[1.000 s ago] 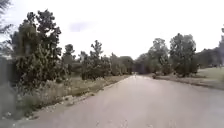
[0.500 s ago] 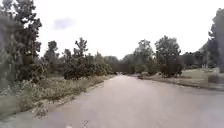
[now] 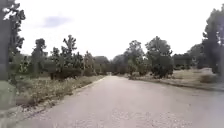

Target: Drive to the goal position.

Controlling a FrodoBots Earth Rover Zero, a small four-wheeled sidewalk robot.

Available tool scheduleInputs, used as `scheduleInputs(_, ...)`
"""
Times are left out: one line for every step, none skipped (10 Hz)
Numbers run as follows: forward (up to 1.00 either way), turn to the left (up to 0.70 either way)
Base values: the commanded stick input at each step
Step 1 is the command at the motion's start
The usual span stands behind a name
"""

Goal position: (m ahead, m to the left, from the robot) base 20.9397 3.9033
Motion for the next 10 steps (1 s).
scheduleInputs(1.0,-0.01)
scheduleInputs(1.0,0.0)
scheduleInputs(1.0,0.01)
scheduleInputs(1.0,0.01)
scheduleInputs(1.0,0.01)
scheduleInputs(1.0,0.01)
scheduleInputs(1.0,0.01)
scheduleInputs(1.0,0.01)
scheduleInputs(1.0,0.01)
scheduleInputs(1.0,0.01)
